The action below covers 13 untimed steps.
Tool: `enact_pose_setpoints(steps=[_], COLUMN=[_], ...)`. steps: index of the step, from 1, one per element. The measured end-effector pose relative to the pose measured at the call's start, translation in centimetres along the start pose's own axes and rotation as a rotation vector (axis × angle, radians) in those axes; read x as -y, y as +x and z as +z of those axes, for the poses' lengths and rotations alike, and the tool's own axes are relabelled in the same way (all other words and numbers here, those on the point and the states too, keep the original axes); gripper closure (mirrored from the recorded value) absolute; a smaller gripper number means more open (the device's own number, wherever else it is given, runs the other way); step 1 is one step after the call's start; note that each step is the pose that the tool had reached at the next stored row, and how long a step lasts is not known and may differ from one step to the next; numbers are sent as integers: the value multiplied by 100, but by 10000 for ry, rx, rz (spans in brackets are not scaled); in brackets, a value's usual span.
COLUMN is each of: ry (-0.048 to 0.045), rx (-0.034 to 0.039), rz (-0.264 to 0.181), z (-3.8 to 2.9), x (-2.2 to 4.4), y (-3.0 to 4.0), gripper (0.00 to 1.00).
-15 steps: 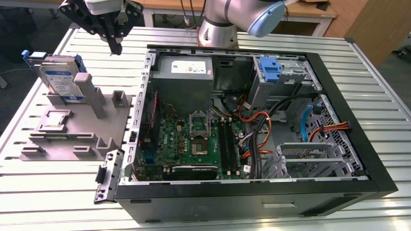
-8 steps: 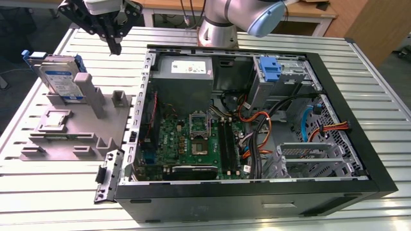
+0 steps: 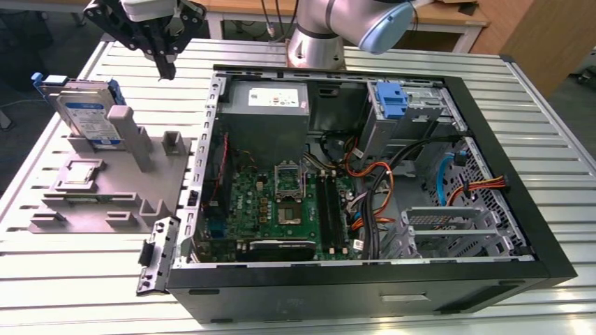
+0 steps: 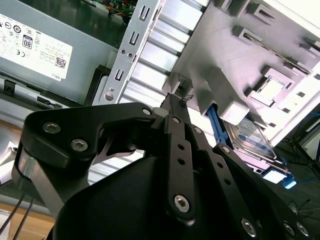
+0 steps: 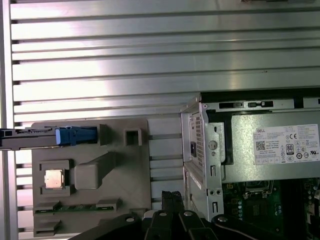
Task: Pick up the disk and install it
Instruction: 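Reach for the disk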
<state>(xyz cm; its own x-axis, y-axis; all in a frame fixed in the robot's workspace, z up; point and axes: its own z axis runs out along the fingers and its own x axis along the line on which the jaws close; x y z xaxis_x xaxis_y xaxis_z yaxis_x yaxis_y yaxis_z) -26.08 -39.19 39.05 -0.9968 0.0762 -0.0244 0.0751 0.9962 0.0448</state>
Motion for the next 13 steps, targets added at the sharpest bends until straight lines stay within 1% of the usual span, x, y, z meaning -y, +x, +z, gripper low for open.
enact_pose_setpoints(steps=[3,6,11,13], ry=[0,0,0,0], rx=[0,0,0,0], rz=[0,1,-1,0], z=[0,-1,-1,-1], x=[0,2,1,1], y=[1,23,99,116], gripper=[90,90,90,90])
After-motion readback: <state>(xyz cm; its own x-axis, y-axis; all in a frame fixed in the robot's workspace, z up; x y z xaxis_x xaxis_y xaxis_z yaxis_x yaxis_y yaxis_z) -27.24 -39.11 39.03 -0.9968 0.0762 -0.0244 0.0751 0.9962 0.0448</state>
